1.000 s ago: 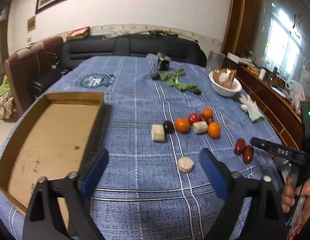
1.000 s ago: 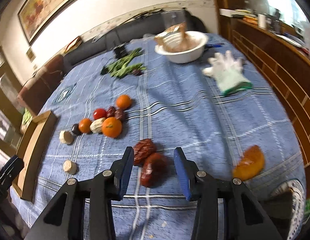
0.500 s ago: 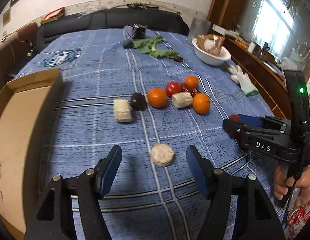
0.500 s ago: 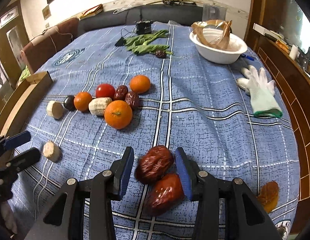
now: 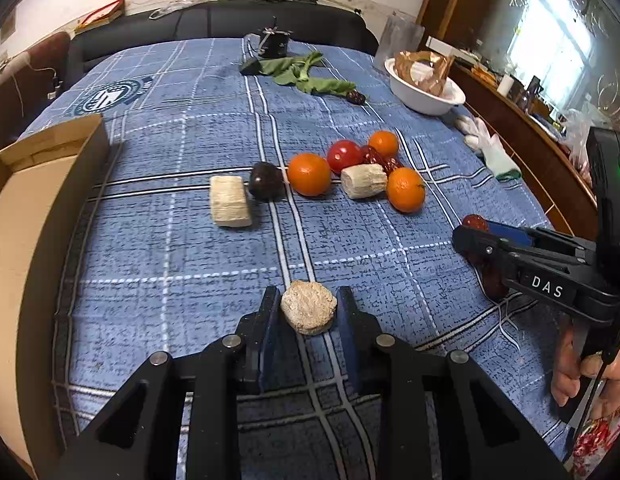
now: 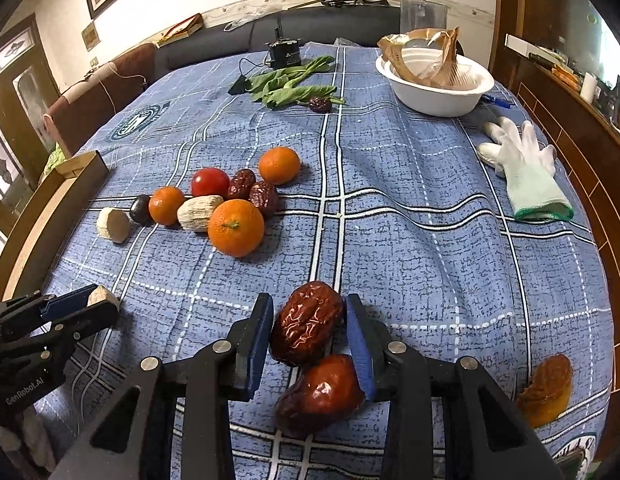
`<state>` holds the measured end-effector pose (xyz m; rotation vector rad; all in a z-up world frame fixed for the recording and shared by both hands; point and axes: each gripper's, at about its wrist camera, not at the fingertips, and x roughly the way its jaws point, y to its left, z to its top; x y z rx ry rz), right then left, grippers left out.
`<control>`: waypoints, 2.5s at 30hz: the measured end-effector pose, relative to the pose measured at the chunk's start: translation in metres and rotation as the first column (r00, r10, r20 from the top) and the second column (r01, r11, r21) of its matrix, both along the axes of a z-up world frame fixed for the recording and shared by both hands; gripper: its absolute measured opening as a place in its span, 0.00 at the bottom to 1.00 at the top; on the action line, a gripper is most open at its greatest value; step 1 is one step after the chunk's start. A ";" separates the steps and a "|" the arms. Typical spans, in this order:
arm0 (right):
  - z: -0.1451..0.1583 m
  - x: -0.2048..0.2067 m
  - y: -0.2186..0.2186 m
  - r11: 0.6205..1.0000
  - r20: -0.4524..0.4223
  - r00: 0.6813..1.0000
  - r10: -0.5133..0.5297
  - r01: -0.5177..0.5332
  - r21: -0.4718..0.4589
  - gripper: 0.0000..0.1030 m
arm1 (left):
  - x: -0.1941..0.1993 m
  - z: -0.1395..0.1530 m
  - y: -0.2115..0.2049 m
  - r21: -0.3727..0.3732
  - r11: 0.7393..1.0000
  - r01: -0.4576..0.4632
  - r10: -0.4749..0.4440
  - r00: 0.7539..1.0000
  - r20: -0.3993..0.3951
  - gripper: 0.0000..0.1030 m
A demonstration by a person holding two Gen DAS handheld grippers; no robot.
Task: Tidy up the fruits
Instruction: 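Carry the cookie and date into the cardboard tray and open both tools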
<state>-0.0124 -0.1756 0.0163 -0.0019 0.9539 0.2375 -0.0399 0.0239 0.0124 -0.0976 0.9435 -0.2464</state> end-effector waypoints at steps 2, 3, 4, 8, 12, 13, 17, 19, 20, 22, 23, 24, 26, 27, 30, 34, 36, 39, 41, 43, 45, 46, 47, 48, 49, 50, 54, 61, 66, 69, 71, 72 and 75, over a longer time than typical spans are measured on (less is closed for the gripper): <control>0.005 -0.004 0.001 1.000 0.010 1.000 0.001 -0.001 0.008 0.38 | -0.004 0.005 0.002 -0.004 1.000 -0.006 0.006 1.000 0.012 0.27; 0.009 -0.006 0.002 1.000 0.018 1.000 0.002 -0.002 0.011 0.38 | -0.008 0.010 0.005 -0.006 1.000 -0.008 0.008 1.000 0.025 0.27; 0.012 -0.008 0.004 1.000 0.023 1.000 0.004 -0.004 0.012 0.38 | -0.011 0.015 0.007 -0.005 1.000 -0.013 0.013 0.999 0.039 0.27; 0.025 -0.016 0.015 1.000 0.051 0.998 0.025 -0.026 0.013 0.38 | -0.019 0.028 0.017 -0.008 0.999 -0.031 0.032 0.997 0.075 0.27; 0.033 -0.026 0.031 0.998 0.067 0.996 0.055 -0.056 0.003 0.38 | -0.031 0.037 0.032 -0.022 0.998 -0.060 0.061 0.993 0.098 0.27; 0.034 -0.028 0.036 0.998 0.068 0.996 0.065 -0.065 0.001 0.38 | -0.032 0.038 0.035 -0.025 0.998 -0.066 0.068 0.993 0.098 0.27; 0.036 -0.033 0.057 0.995 0.055 0.994 0.093 -0.095 0.028 0.38 | -0.038 0.041 0.054 -0.045 0.994 -0.102 0.106 0.989 0.098 0.27; 0.038 -0.037 0.070 0.992 0.050 0.992 0.116 -0.118 0.048 0.39 | -0.042 0.043 0.066 -0.054 0.991 -0.125 0.130 0.986 0.099 0.27; 0.040 -0.039 0.079 0.989 0.050 0.990 0.134 -0.137 0.060 0.39 | -0.044 0.045 0.073 -0.058 0.989 -0.138 0.143 0.985 0.101 0.27; 0.046 -0.044 0.100 0.981 0.056 0.983 0.176 -0.180 0.077 0.39 | -0.049 0.050 0.092 -0.059 0.982 -0.178 0.184 0.977 0.108 0.27; 0.048 -0.046 0.112 0.976 0.059 0.978 0.198 -0.203 0.085 0.39 | -0.051 0.051 0.101 -0.058 0.979 -0.197 0.202 0.973 0.111 0.27; 0.051 -0.049 0.123 0.970 0.062 0.973 0.222 -0.227 0.092 0.39 | -0.055 0.054 0.116 -0.053 0.972 -0.229 0.234 0.965 0.115 0.27; 0.054 -0.053 0.144 0.956 0.064 0.962 0.265 -0.270 0.112 0.39 | -0.060 0.056 0.140 -0.033 0.959 -0.282 0.284 0.952 0.118 0.27; 0.055 -0.054 0.156 0.948 0.063 0.956 0.287 -0.293 0.124 0.39 | -0.062 0.056 0.148 -0.023 0.953 -0.302 0.303 0.946 0.119 0.27; 0.057 -0.058 0.195 0.916 0.056 0.931 0.361 -0.366 0.162 0.39 | -0.071 0.052 0.189 0.025 0.917 -0.399 0.394 0.912 0.112 0.27; 0.052 -0.065 0.246 0.876 0.047 0.895 0.443 -0.444 0.186 0.39 | -0.083 0.039 0.238 0.009 0.869 -0.494 0.493 0.868 0.059 0.27; 0.047 -0.069 0.271 0.857 0.038 0.875 0.483 -0.481 0.183 0.39 | -0.088 0.034 0.255 0.005 0.850 -0.527 0.526 0.850 0.039 0.27; 0.039 -0.074 0.303 0.834 0.020 0.850 0.527 -0.522 0.177 0.40 | -0.093 0.028 0.274 -0.003 0.827 -0.562 0.562 0.827 0.013 0.27; 0.033 -0.077 0.319 0.824 0.011 0.837 0.548 -0.542 0.165 0.40 | -0.095 0.024 0.281 -0.005 0.821 -0.571 0.571 0.821 0.004 0.27; 0.025 -0.082 0.335 0.816 0.007 0.823 0.568 -0.564 0.130 0.40 | -0.096 0.022 0.283 0.003 0.819 -0.574 0.574 0.819 0.000 0.27; 0.017 -0.084 0.345 0.810 -0.001 0.815 0.580 -0.577 0.104 0.40 | -0.094 0.020 0.285 0.009 0.816 -0.577 0.577 0.816 -0.007 0.27; 0.013 -0.085 0.348 0.808 -0.004 0.812 0.584 -0.581 0.094 0.40 | -0.095 0.019 0.286 0.001 0.815 -0.580 0.580 0.815 -0.012 0.27; 0.011 -0.087 0.351 0.806 -0.006 0.809 0.587 -0.585 0.089 0.40 | -0.094 0.017 0.287 -0.006 0.815 -0.579 0.579 0.815 -0.013 0.27; 0.009 -0.087 0.353 0.806 -0.007 0.809 0.588 -0.585 0.086 0.40 | -0.094 0.017 0.289 -0.009 0.816 -0.578 0.578 0.816 -0.012 0.28; 0.007 -0.088 0.355 0.806 -0.010 0.808 0.589 -0.586 0.084 0.40 | -0.095 0.017 0.288 -0.012 0.817 -0.577 0.577 0.817 -0.010 0.31; 0.006 -0.088 0.357 0.805 -0.012 0.807 0.590 -0.588 0.081 0.40 | -0.095 0.018 0.289 -0.015 0.817 -0.576 0.576 0.817 -0.008 0.36; 0.006 -0.088 0.360 0.804 -0.011 0.805 0.593 -0.590 0.076 0.45 | -0.100 0.025 0.288 -0.031 0.815 -0.579 0.579 0.815 0.009 0.44; 0.017 -0.090 0.348 0.812 0.015 0.820 0.572 -0.569 0.128 0.47 | -0.112 0.046 0.286 -0.059 0.804 -0.592 0.595 0.802 0.053 0.50; 0.041 -0.099 0.320 0.831 0.083 0.845 0.528 -0.535 0.154 0.46 | -0.118 0.065 0.278 -0.070 0.804 -0.590 0.595 0.798 0.097 0.53; 0.050 -0.105 0.292 0.849 0.117 0.867 0.484 -0.498 0.178 0.46 | -0.121 0.076 0.267 -0.072 0.809 -0.583 0.587 0.799 0.128 0.56; 0.054 -0.108 0.270 0.865 0.131 0.886 0.445 -0.463 0.192 0.46 | -0.122 0.082 0.257 -0.077 0.819 -0.569 0.573 0.807 0.141 0.57; 0.054 -0.109 0.258 0.873 0.136 0.895 0.425 -0.445 0.198 0.46 | -0.122 0.085 0.251 -0.077 0.826 -0.558 0.563 0.813 0.148 0.57; 0.055 -0.110 0.209 0.903 0.139 0.930 0.340 -0.364 0.227 0.46 | -0.119 0.093 0.232 -0.078 0.850 -0.521 0.526 0.835 0.160 0.58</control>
